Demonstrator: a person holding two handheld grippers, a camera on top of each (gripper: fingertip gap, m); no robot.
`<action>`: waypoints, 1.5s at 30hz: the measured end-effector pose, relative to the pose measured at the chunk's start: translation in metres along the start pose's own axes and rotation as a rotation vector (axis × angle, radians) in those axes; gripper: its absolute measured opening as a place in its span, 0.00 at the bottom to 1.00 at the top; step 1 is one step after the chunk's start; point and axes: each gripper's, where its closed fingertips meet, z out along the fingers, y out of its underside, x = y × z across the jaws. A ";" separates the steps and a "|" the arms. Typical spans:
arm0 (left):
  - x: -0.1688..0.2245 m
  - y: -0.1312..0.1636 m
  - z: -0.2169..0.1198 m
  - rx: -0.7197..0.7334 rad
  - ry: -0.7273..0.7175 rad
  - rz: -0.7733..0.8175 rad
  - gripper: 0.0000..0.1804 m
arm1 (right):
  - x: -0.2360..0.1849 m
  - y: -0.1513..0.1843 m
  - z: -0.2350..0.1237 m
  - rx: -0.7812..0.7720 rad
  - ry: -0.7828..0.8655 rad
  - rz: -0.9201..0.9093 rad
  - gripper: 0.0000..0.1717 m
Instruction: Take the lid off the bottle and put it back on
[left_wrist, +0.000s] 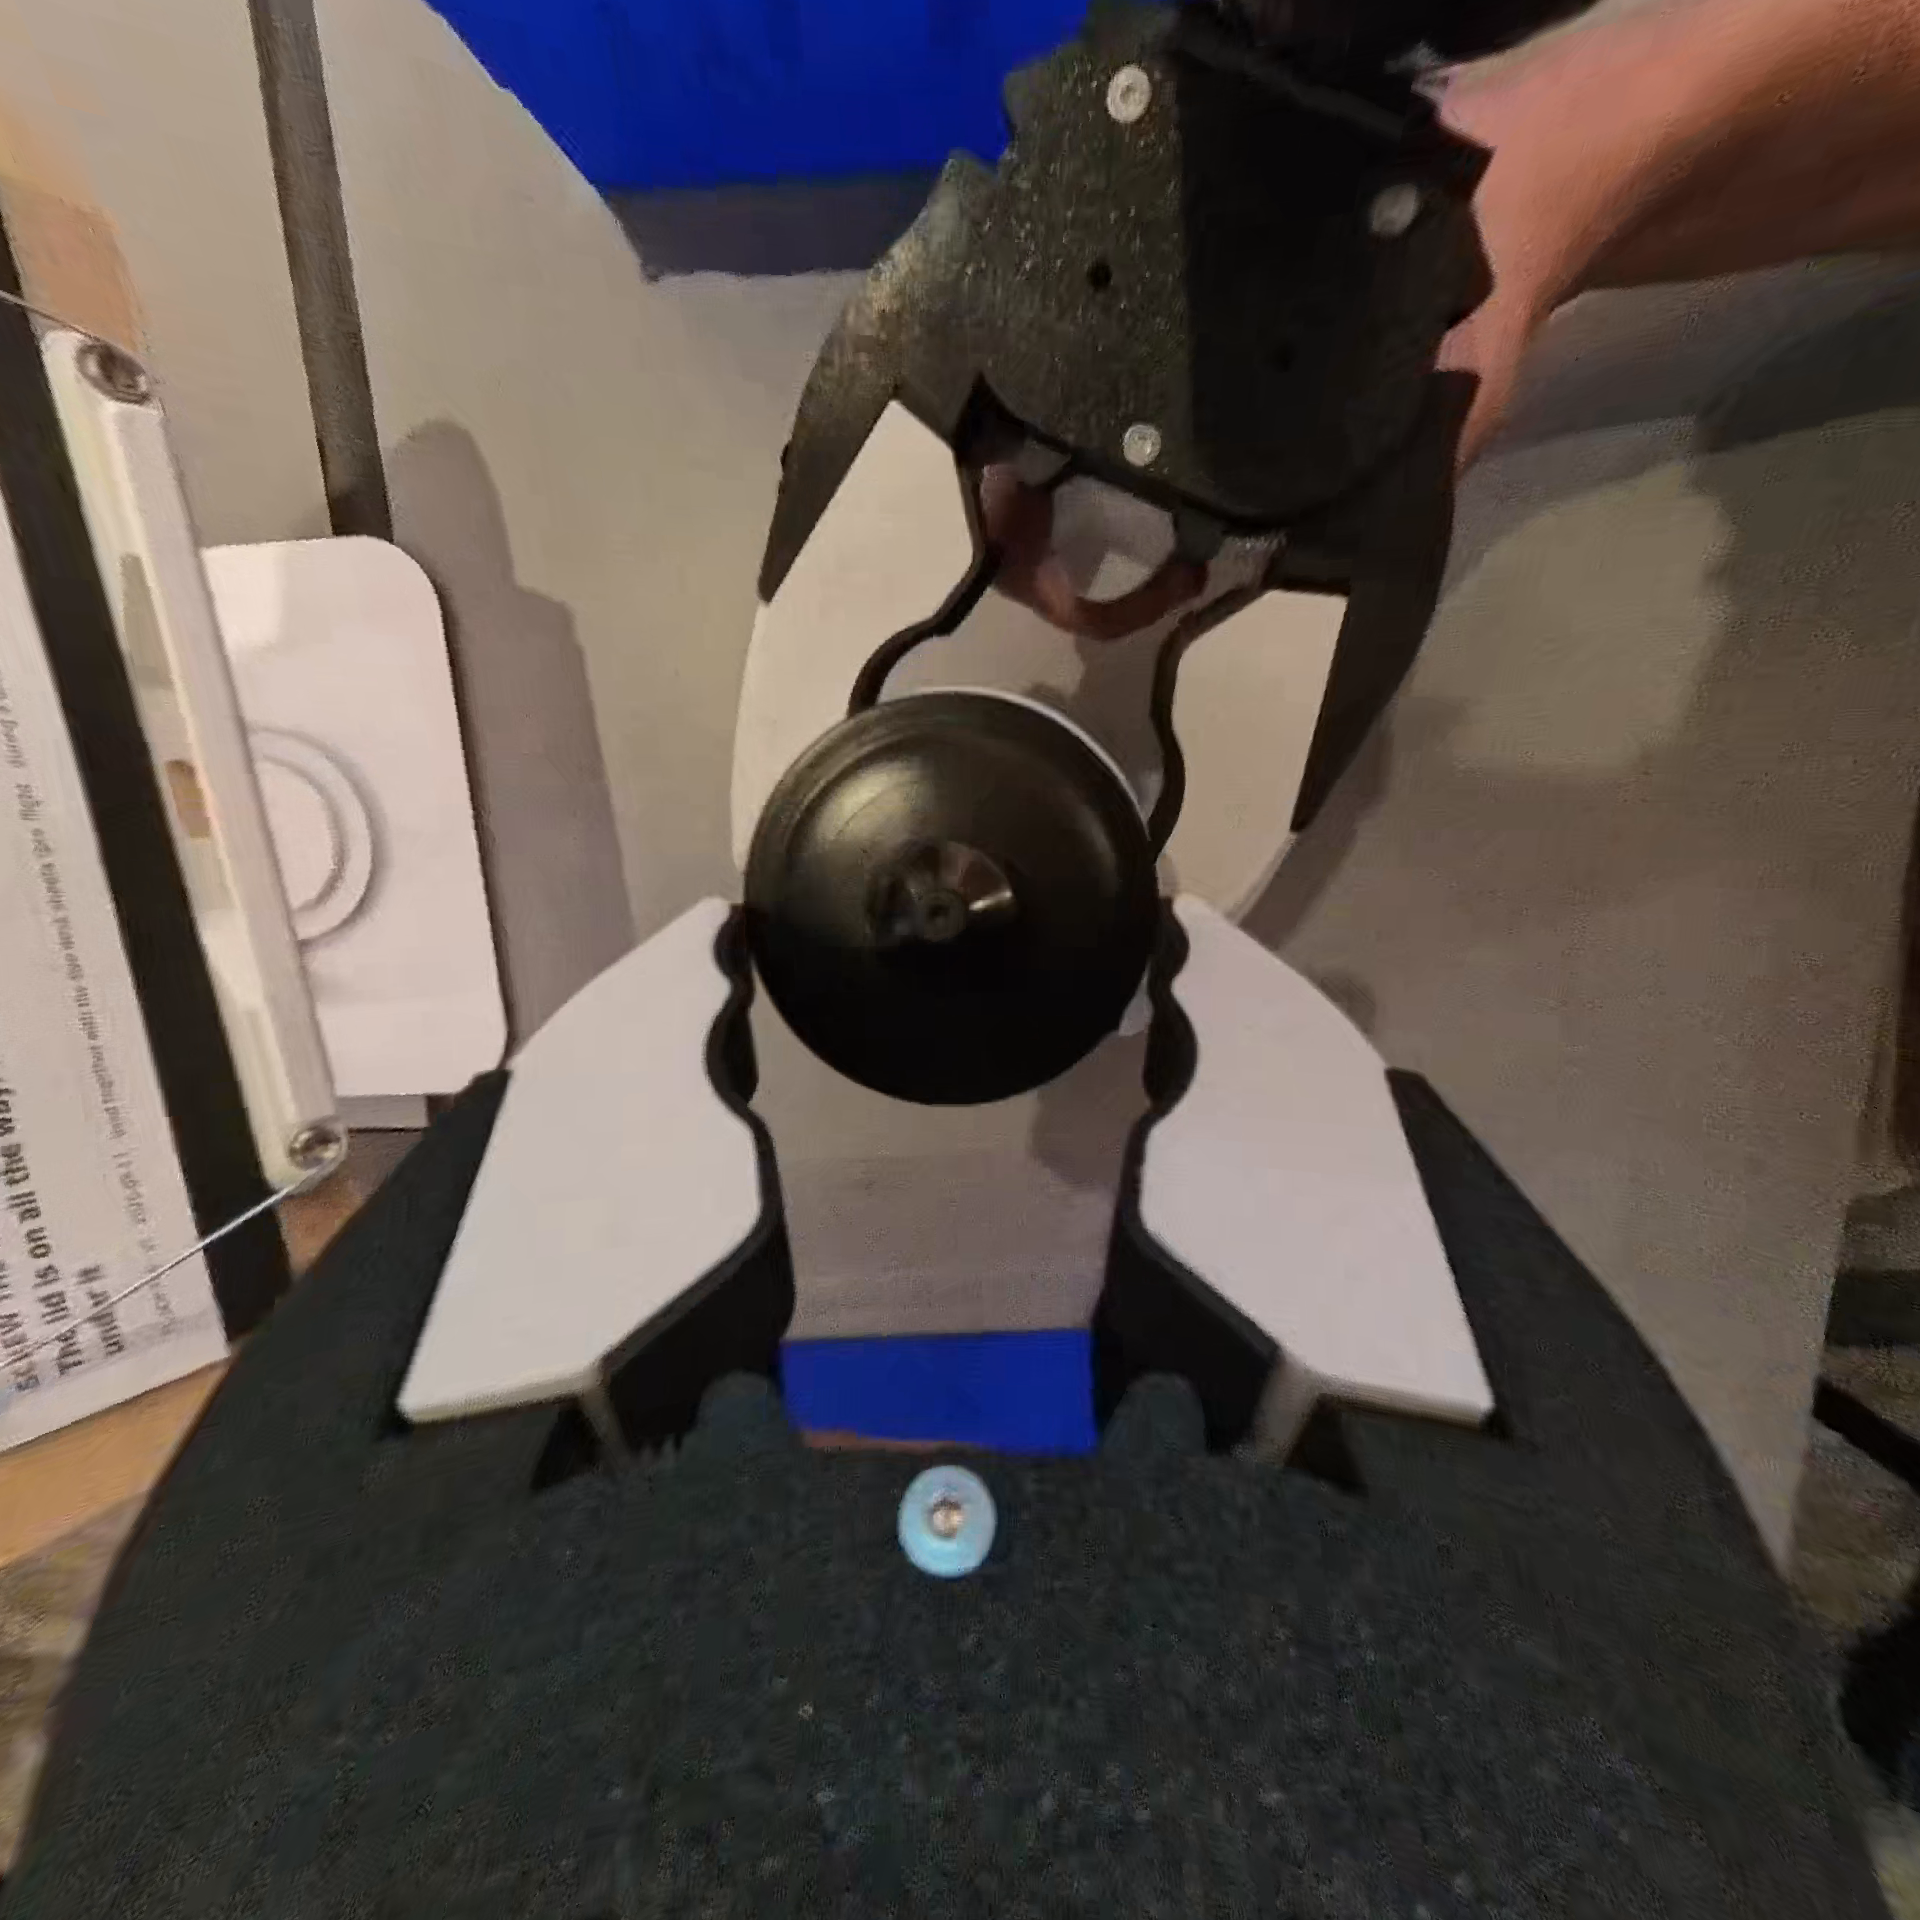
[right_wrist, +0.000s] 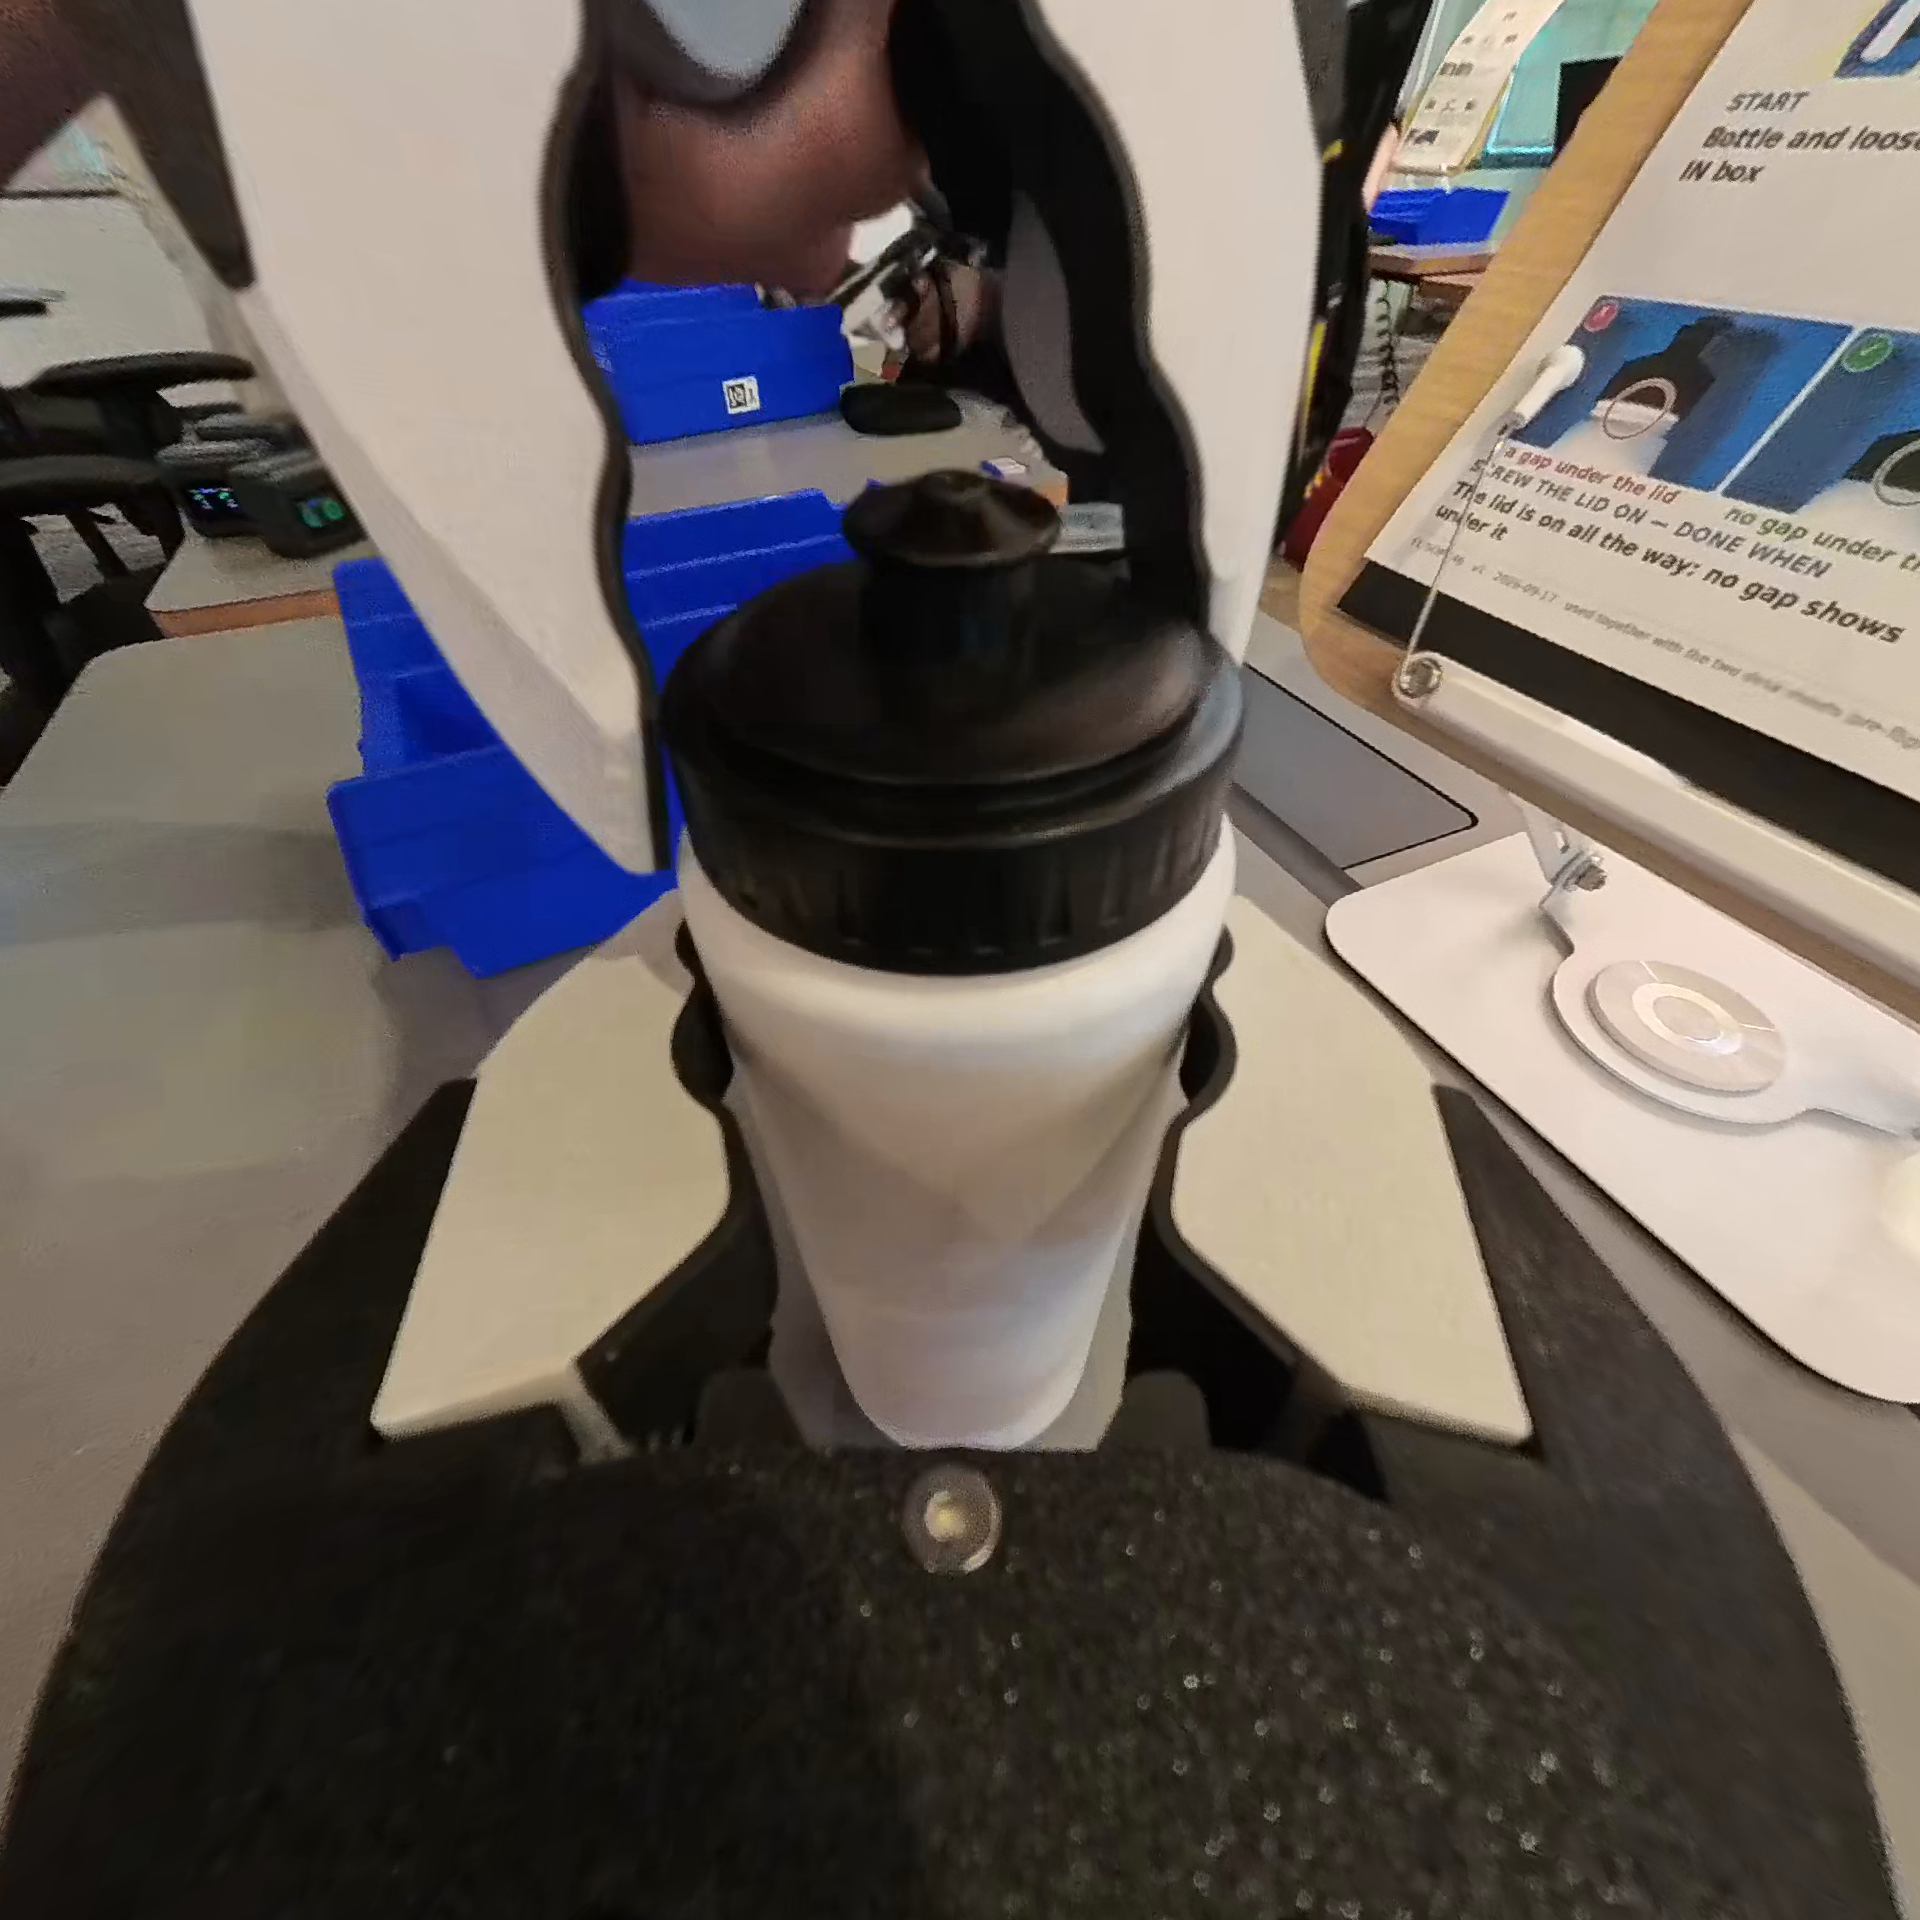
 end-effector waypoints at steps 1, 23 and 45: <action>0.000 0.000 0.000 -0.015 0.001 0.005 0.40 | 0.001 0.000 0.000 -0.008 0.010 0.001 0.51; -0.005 -0.003 0.001 0.004 -0.253 -0.584 0.40 | 0.007 0.004 -0.002 -0.054 0.145 0.036 0.50; -0.007 -0.012 -0.013 0.001 0.032 -0.062 0.53 | 0.003 0.005 -0.003 -0.071 0.084 0.007 0.50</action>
